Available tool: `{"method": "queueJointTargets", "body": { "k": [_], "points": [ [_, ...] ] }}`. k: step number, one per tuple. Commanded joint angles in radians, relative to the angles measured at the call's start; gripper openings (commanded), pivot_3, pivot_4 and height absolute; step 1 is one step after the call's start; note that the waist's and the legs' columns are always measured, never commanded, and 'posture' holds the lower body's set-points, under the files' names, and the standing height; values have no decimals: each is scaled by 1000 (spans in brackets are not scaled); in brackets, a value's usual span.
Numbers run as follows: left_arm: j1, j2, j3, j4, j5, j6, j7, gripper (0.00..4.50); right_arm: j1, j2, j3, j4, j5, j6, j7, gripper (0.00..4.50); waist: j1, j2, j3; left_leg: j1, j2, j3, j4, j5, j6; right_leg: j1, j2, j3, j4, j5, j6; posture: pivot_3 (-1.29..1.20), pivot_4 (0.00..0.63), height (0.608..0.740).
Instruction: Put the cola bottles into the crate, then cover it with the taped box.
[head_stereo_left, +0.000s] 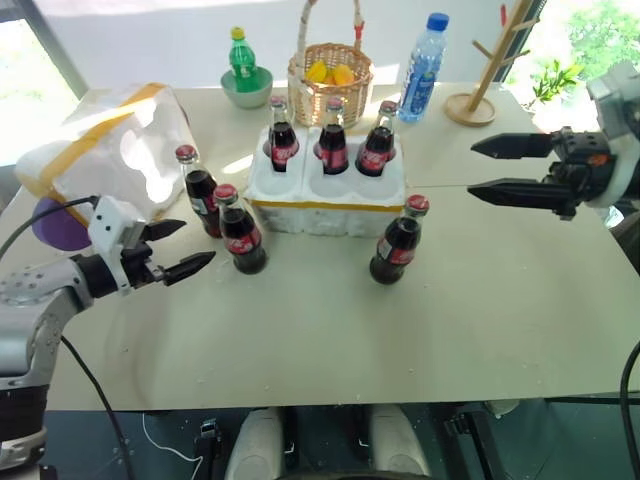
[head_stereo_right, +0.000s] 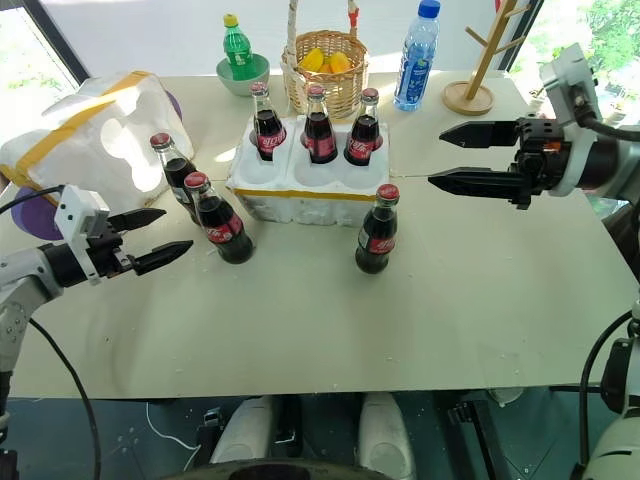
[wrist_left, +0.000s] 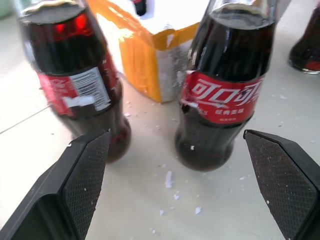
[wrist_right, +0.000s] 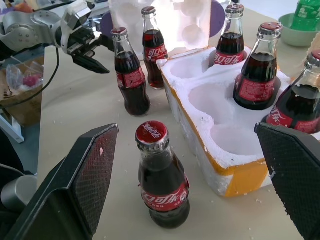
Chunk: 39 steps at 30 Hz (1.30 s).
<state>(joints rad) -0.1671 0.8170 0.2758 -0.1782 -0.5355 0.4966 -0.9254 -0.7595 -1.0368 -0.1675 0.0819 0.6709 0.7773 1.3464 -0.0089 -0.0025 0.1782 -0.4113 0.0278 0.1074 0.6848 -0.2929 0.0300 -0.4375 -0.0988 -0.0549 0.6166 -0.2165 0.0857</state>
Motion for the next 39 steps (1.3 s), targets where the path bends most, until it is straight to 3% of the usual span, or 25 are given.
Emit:
{"method": "queueJointTargets", "body": {
  "k": [1,14,19,24,31,36,39],
  "points": [
    [-33,-16,-63,-57,5,-6,-7,4447,-32,-4,-18,-22,11,-2,-10,4500,0,0,0,0,0,0,0,0,0,0,0,0,0,0,0,0,150,740],
    [-218,-144,-214,171,144,-124,23,4447,-49,-21,-15,-76,28,42,-6,4500,0,0,0,0,1,0,0,0,0,0,2,0,1,0,1,0,150,740],
    [-205,-131,-214,139,118,-112,-38,2769,-34,-25,-37,-61,28,32,-18,4500,-2,0,0,0,1,0,0,2,-2,0,2,0,1,0,1,0,150,740],
    [-261,-94,-191,25,-15,36,-109,2808,-20,-33,-45,-58,27,27,-12,4500,0,-1,0,0,1,0,0,1,-2,0,2,0,1,0,1,0,150,740],
    [-518,-225,-191,8,-154,204,-22,2808,17,-21,-50,-100,38,32,-36,4500,23,-2,1,-1,0,-1,4,2,-3,2,2,0,1,1,2,0,150,740],
    [-691,-379,-225,123,-64,142,124,2808,30,-10,-59,-116,47,39,-61,4500,22,-2,1,-1,0,-1,9,2,-3,4,3,0,1,2,4,0,150,740],
    [-760,-446,-296,218,82,80,246,2808,53,-8,-70,-126,50,32,-68,4500,22,-2,1,-1,-1,-2,11,2,-2,5,4,0,1,2,4,0,150,740]
  ]
}}
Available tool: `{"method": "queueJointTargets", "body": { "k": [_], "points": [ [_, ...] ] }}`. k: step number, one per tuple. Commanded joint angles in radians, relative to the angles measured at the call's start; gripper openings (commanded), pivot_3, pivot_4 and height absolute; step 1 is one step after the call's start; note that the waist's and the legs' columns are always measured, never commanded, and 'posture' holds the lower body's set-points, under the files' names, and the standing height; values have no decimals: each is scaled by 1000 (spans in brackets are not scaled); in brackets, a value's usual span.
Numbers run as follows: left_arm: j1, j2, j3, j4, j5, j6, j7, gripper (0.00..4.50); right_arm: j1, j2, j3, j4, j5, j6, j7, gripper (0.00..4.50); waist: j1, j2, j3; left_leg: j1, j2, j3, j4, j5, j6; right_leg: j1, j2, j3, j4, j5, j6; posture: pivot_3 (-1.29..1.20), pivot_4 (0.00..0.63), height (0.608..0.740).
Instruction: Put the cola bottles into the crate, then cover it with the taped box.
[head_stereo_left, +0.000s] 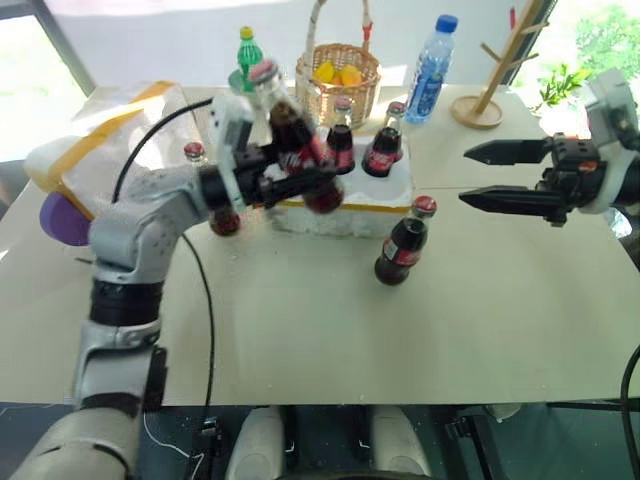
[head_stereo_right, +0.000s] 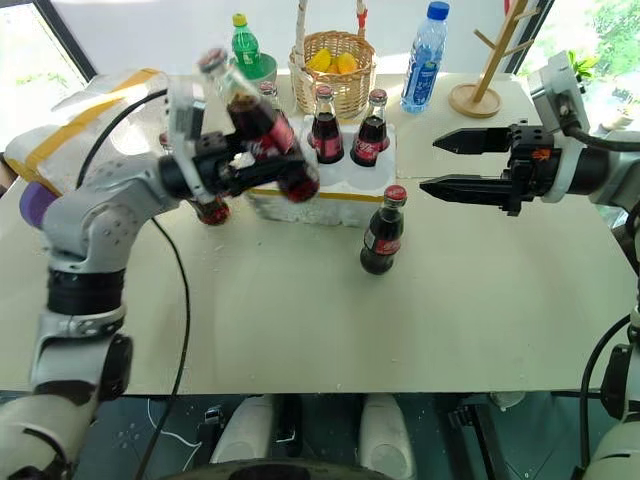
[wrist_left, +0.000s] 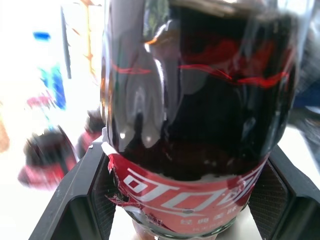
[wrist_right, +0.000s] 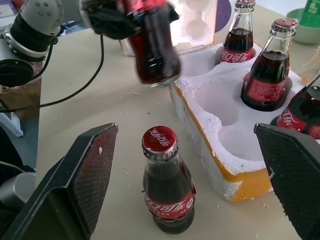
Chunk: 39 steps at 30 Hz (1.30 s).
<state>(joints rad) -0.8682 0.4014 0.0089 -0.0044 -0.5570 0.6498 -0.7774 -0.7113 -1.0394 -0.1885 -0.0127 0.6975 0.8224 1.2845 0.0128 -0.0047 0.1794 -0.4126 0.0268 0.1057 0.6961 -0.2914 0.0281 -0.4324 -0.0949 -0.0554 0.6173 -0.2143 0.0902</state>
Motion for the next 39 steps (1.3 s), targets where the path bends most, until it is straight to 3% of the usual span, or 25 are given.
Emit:
{"method": "queueJointTargets", "body": {
  "k": [1,5,8,17,20,26,29,32,36,39],
  "points": [
    [-78,-58,-36,73,127,-74,140,2808,13,-6,-55,-31,25,-16,-9,4500,0,0,0,0,0,0,0,0,0,0,0,0,0,0,0,0,150,740],
    [-129,-137,-78,158,214,-69,243,2808,43,-3,-73,-28,30,-26,-20,4500,0,0,0,0,0,0,1,0,1,0,0,0,0,0,0,0,150,740],
    [-151,-181,-110,226,240,-66,228,2808,67,-1,-75,-29,25,-47,-24,4500,1,0,0,-1,0,-1,1,0,1,0,0,0,-1,0,0,0,150,740],
    [-201,-186,-229,439,396,-93,159,2808,55,15,-46,30,-46,-142,-78,4500,1,0,0,-3,0,-1,2,-1,1,-1,0,0,-1,0,1,0,150,740],
    [-211,-187,-228,465,414,-108,144,4326,57,19,-44,37,-57,-158,-83,4500,0,0,0,-3,0,-1,2,-1,2,-1,0,0,-1,0,1,0,150,740],
    [-185,-159,-144,319,326,-7,93,4460,74,19,-48,27,-60,-163,-78,4500,0,0,0,-3,1,-1,2,-1,2,-1,0,0,-1,0,1,0,150,740],
    [-69,-72,-19,24,128,74,-38,4460,82,17,-51,31,-56,-159,-73,4500,-9,0,0,-3,2,-1,2,-1,1,-2,0,0,-1,0,1,0,150,740],
    [50,40,53,-164,21,122,-113,4460,85,18,-48,40,-59,-160,-68,4500,-19,0,0,-3,4,-1,1,-1,1,-2,1,0,0,0,1,0,150,740],
    [190,163,153,-293,-75,202,-118,4460,75,23,-34,52,-67,-166,-62,4500,-18,1,0,-2,3,-2,3,0,0,0,1,0,0,0,1,0,150,740],
    [318,263,234,-327,-66,226,-78,4460,62,29,-18,61,-74,-169,-58,4500,-23,1,0,0,2,-1,3,0,1,2,-1,0,-1,0,1,0,150,740]
  ]
}}
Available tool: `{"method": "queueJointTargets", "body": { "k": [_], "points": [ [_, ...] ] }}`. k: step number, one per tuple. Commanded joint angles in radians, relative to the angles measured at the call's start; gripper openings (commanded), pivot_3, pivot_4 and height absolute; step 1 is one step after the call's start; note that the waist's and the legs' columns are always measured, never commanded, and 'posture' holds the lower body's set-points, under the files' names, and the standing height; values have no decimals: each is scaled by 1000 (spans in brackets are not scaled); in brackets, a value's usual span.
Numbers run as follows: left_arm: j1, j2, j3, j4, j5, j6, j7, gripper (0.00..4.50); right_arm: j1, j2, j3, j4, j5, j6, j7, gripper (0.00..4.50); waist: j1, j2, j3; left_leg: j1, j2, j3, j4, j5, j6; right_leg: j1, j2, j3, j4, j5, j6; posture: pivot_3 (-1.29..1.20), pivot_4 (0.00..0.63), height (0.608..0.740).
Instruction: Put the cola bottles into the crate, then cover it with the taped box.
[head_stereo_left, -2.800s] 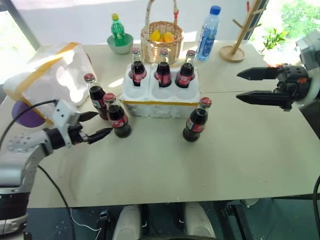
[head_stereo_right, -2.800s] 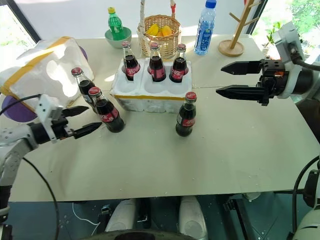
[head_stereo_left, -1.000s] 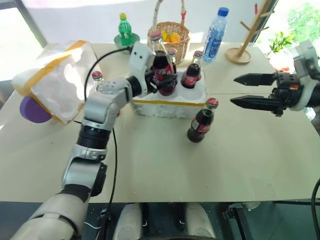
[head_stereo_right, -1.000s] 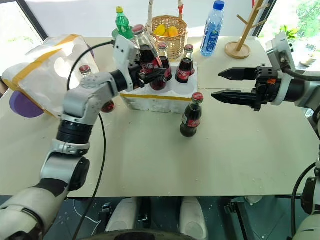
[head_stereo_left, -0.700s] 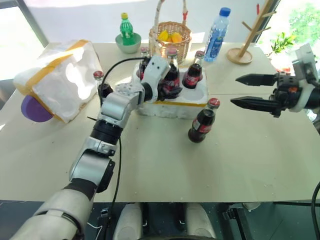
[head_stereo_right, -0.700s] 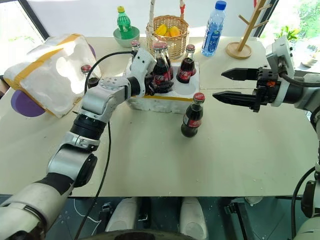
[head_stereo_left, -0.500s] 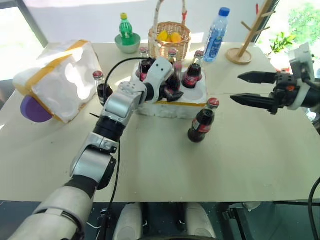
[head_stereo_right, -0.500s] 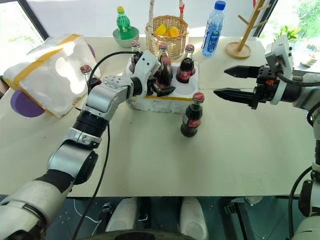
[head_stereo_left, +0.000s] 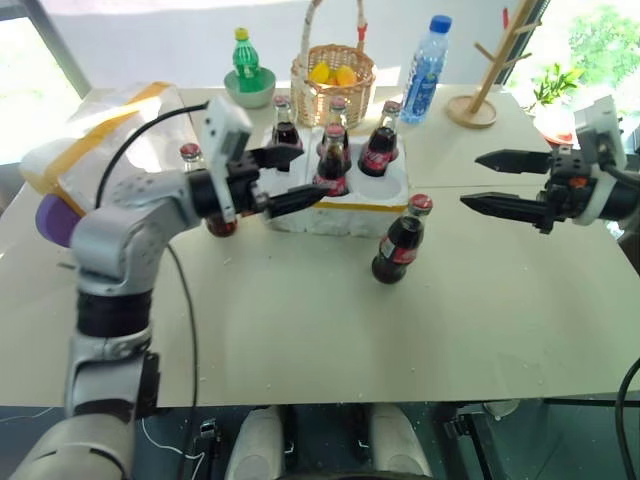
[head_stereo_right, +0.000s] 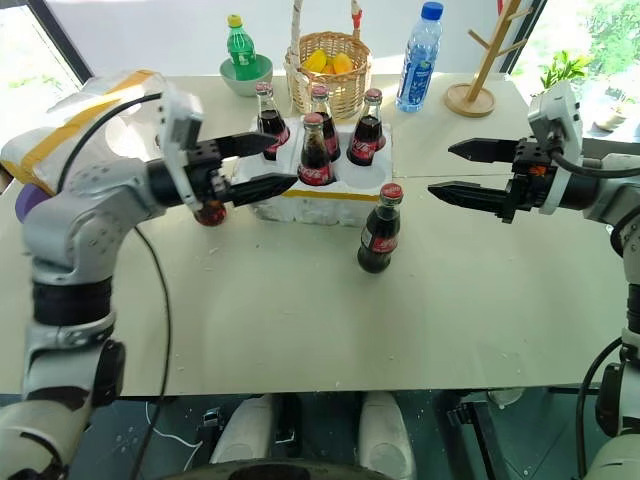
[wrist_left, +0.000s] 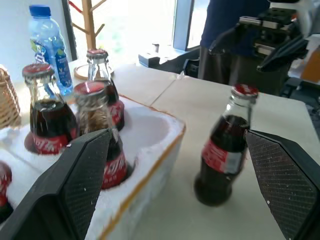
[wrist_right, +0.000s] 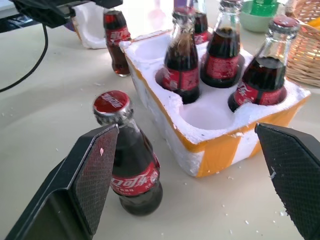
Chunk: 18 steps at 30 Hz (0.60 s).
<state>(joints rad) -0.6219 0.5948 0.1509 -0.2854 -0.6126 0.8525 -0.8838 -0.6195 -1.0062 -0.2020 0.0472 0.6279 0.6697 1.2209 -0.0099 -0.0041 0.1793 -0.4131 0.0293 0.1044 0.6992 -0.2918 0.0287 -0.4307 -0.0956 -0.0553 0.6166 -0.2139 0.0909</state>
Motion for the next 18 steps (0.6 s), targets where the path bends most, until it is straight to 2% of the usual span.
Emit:
{"method": "queueJointTargets", "body": {
  "k": [1,5,8,12,18],
  "points": [
    [115,102,114,-50,-10,25,25,4460,-33,-2,-2,4,-7,-18,7,4500,-2,0,0,0,0,0,0,0,0,0,0,0,0,0,0,0,150,740],
    [283,219,180,0,42,-26,17,4460,-46,4,9,16,-16,-20,15,4500,-1,0,0,1,1,0,-1,0,0,0,1,0,1,0,0,0,150,740],
    [322,245,175,79,112,-120,43,4460,-52,8,16,24,-18,-21,21,4500,6,0,0,1,1,0,-2,-1,2,0,0,-1,1,-1,-2,0,150,740],
    [227,187,136,210,155,-207,106,4460,-64,20,25,31,-24,-23,19,4500,16,0,0,1,0,1,-1,-3,5,0,-1,-1,0,-2,-4,0,150,740],
    [89,126,33,385,237,-308,114,4460,-62,27,22,15,-19,-6,15,4500,22,0,0,1,-1,1,-1,-1,2,0,-1,-1,0,0,-1,0,150,740]
  ]
}}
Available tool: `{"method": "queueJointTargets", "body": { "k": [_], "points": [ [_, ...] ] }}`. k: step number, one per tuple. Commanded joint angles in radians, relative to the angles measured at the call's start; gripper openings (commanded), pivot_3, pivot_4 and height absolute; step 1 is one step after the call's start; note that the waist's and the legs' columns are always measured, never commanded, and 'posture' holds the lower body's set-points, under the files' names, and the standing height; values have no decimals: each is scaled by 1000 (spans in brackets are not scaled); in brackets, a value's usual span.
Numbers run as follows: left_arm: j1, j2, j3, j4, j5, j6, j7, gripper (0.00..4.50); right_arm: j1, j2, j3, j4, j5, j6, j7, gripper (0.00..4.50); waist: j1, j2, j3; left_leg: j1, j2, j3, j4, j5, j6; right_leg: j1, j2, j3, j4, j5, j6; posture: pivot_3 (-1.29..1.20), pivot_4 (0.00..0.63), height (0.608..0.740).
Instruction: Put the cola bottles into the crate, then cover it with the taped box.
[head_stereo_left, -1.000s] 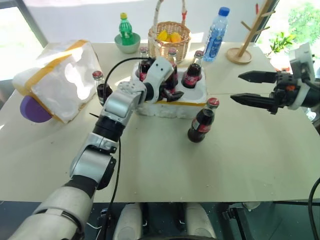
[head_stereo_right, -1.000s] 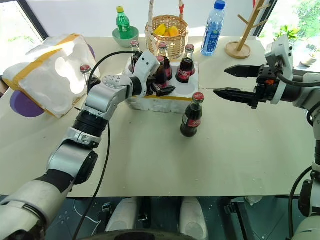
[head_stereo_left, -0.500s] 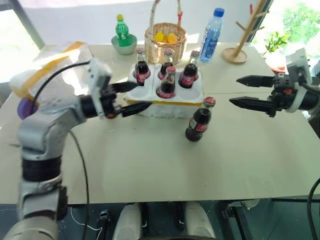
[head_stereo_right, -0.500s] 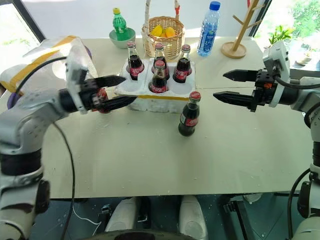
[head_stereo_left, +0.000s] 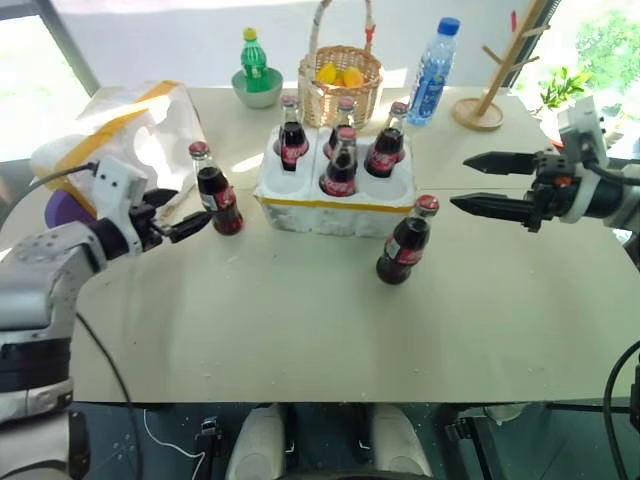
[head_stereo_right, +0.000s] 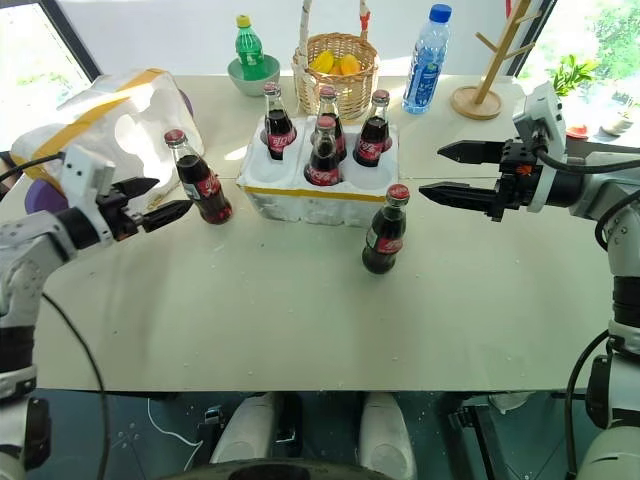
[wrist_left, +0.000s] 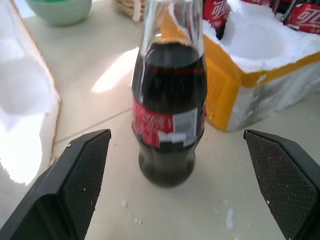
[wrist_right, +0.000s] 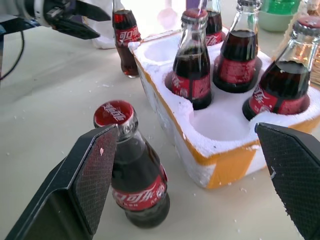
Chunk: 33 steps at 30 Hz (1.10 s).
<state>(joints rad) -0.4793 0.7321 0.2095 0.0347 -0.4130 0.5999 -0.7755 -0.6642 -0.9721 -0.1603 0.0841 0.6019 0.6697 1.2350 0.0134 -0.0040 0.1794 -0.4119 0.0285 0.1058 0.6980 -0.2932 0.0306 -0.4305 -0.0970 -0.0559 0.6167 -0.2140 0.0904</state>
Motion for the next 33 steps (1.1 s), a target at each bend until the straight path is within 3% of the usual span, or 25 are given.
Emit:
{"method": "queueJointTargets", "body": {
  "k": [1,12,15,16,17,22,26,29,33],
  "points": [
    [-79,-20,-40,103,51,-73,5,4460,-15,-8,-22,-25,8,-4,-1,4500,-2,0,0,0,0,0,0,0,0,0,0,0,0,0,0,0,150,740],
    [-272,-93,-149,473,175,-230,-37,4460,-4,-3,-43,-68,31,30,-34,4500,-2,0,0,0,0,1,0,0,1,0,1,0,0,0,1,0,150,740],
    [-262,-83,-145,447,158,-213,-78,3607,-1,-3,-51,-84,39,43,-49,4500,-3,-1,0,0,1,1,0,0,1,0,1,0,0,0,1,0,150,740],
    [-259,-79,-139,433,151,-201,-87,3030,0,-3,-55,-88,42,47,-53,4500,-3,-1,0,0,1,1,0,0,1,-1,1,0,0,0,1,0,150,740],
    [-251,-68,-132,409,140,-181,-100,2764,1,-4,-58,-92,44,52,-56,4500,-4,-1,0,0,1,1,0,0,1,-1,1,0,0,0,1,0,150,740],
    [-219,2,-52,241,5,-46,-210,2800,23,-8,-68,-109,51,58,-71,4500,-7,-1,0,-3,1,1,0,0,0,-3,1,0,0,0,1,0,150,740],
    [-276,88,-2,145,-152,113,-351,2800,32,-10,-73,-126,58,68,-82,4500,-5,-2,1,-14,1,0,3,1,-1,-13,1,0,3,1,1,0,150,740],
    [-369,103,-8,164,-194,160,-389,2800,34,-14,-75,-131,60,70,-89,4500,4,-2,2,-15,0,1,3,1,-1,-12,1,-1,2,1,2,0,150,740],
    [-555,29,-79,340,-121,68,-394,2800,39,-15,-85,-143,67,78,-104,4500,5,-3,1,-14,-3,0,4,1,-1,-9,1,-1,0,2,4,0,150,740]
  ]
}}
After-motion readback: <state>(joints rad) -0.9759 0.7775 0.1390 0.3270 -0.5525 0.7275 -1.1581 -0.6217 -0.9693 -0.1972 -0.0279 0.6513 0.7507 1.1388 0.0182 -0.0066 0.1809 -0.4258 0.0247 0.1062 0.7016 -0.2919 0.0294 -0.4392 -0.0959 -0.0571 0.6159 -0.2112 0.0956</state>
